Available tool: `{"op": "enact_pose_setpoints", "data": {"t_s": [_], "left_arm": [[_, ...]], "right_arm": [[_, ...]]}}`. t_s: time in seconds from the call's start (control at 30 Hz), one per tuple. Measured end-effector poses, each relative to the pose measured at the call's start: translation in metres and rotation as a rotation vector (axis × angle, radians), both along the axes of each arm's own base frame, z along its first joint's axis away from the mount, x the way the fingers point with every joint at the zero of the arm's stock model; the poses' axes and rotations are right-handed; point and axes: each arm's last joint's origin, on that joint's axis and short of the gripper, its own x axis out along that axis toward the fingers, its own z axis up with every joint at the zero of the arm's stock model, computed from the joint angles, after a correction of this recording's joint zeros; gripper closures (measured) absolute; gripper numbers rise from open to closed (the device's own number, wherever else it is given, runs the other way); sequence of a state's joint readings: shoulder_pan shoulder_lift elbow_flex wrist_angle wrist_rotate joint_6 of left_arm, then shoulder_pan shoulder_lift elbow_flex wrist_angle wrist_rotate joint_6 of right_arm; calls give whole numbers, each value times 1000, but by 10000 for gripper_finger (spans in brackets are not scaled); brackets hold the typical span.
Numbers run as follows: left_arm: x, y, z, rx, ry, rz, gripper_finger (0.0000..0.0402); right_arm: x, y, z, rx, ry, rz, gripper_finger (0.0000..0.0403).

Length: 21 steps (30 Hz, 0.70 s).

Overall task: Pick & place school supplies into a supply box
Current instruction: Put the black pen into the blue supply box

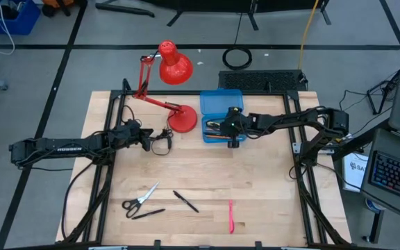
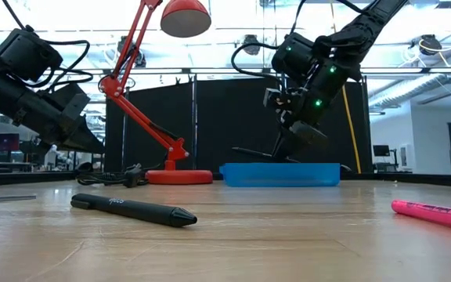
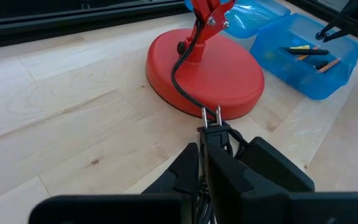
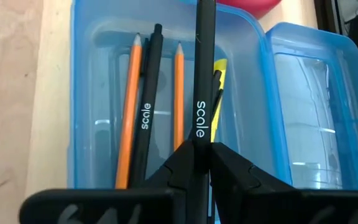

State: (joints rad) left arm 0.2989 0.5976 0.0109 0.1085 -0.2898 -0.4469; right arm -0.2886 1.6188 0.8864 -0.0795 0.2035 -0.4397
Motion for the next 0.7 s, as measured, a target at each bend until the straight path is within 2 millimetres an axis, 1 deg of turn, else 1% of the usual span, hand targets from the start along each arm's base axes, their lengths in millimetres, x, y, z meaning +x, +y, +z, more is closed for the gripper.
{"op": "enact_pose_setpoints", "data": {"t_s": [0.23, 0.5, 0.7], "left_arm": [[0, 0, 0, 3, 2, -1, 371], [0, 0, 0, 52, 37, -32, 371], [3, 1, 7, 57, -58, -24, 371]], "right_arm": [[0, 0, 0, 0, 0, -1, 360], [0, 0, 0, 5, -7, -24, 343], [0, 0, 0, 36, -27, -60, 324]]}}
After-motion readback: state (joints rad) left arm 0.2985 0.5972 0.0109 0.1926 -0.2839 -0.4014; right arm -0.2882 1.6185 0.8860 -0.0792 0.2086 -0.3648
